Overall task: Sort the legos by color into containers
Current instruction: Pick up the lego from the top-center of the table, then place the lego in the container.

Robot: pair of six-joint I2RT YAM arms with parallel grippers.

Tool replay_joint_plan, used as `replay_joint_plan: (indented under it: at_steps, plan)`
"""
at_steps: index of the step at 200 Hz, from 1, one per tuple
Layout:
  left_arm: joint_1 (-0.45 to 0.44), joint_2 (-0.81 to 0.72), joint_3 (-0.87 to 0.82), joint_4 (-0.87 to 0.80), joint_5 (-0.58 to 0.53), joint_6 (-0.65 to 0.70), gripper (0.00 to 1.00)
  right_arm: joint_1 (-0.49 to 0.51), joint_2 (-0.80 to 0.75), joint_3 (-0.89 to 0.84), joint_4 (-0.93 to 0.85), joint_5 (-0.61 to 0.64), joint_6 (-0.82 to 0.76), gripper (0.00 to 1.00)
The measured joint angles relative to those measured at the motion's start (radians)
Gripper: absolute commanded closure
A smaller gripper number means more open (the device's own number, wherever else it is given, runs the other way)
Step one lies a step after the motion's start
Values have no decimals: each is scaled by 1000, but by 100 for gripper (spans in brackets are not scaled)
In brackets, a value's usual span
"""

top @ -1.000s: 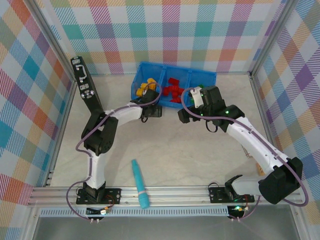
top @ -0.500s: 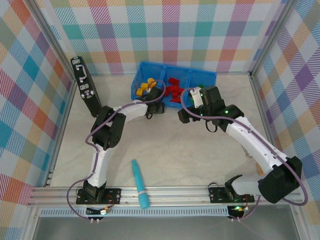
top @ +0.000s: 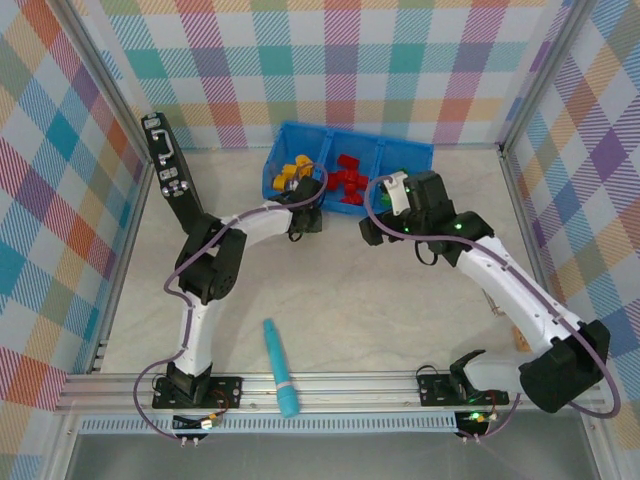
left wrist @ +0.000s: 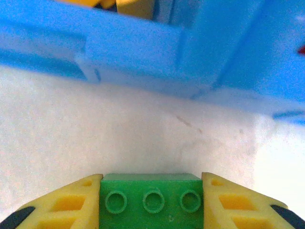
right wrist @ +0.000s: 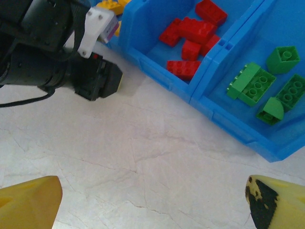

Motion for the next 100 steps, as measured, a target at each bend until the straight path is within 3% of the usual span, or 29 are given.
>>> replay_joint_plan:
  at_steps: [39,100]
  plan:
    - [-66,-34,80,-44,46,1,71,-16,-68,-25,3,35,1,1]
    - [-127,10,443,18,144,-11,72,-66,-185,-113,16,101,11,1]
